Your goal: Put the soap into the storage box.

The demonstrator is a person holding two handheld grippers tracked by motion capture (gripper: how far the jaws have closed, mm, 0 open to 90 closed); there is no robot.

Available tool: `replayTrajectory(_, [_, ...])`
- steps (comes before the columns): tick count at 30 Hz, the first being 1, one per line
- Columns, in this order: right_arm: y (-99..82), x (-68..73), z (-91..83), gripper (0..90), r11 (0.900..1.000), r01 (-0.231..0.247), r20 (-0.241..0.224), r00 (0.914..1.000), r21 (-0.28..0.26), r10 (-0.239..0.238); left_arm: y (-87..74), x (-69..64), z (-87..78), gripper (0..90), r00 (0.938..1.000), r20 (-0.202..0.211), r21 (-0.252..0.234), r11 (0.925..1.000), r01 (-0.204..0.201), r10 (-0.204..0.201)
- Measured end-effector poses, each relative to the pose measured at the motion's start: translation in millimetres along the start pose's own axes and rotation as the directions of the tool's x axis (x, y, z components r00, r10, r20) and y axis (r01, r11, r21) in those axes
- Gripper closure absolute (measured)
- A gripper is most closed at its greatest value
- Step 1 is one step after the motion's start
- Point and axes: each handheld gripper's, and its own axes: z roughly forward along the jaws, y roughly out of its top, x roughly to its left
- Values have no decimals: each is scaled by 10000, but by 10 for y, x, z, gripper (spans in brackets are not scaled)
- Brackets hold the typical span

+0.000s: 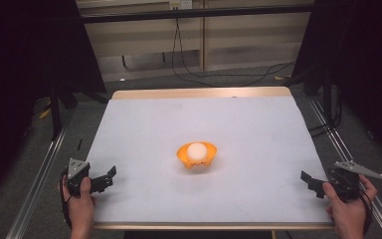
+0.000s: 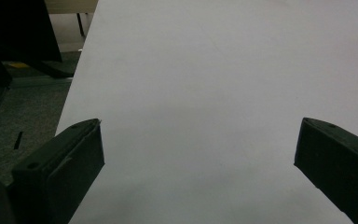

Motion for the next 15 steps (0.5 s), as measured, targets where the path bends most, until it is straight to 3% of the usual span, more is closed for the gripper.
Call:
replayTrajectory(5, [-44,33,14,17,9998,213,-8,9998,-60,-213,1,2,2,12,10000,-53,20,10000,-1,1])
replayTrajectory(10, [-58,-5,-11,24,9994,-145,-68,9999,-311,143,1,2,0,12,10000,-6,12,10000,-2,2])
replayTrajectory(15, [-57,12,-2,24,9998,-43,-7,10000,-219,43,1,2,0,12,10000,-29,6,10000,-12,12])
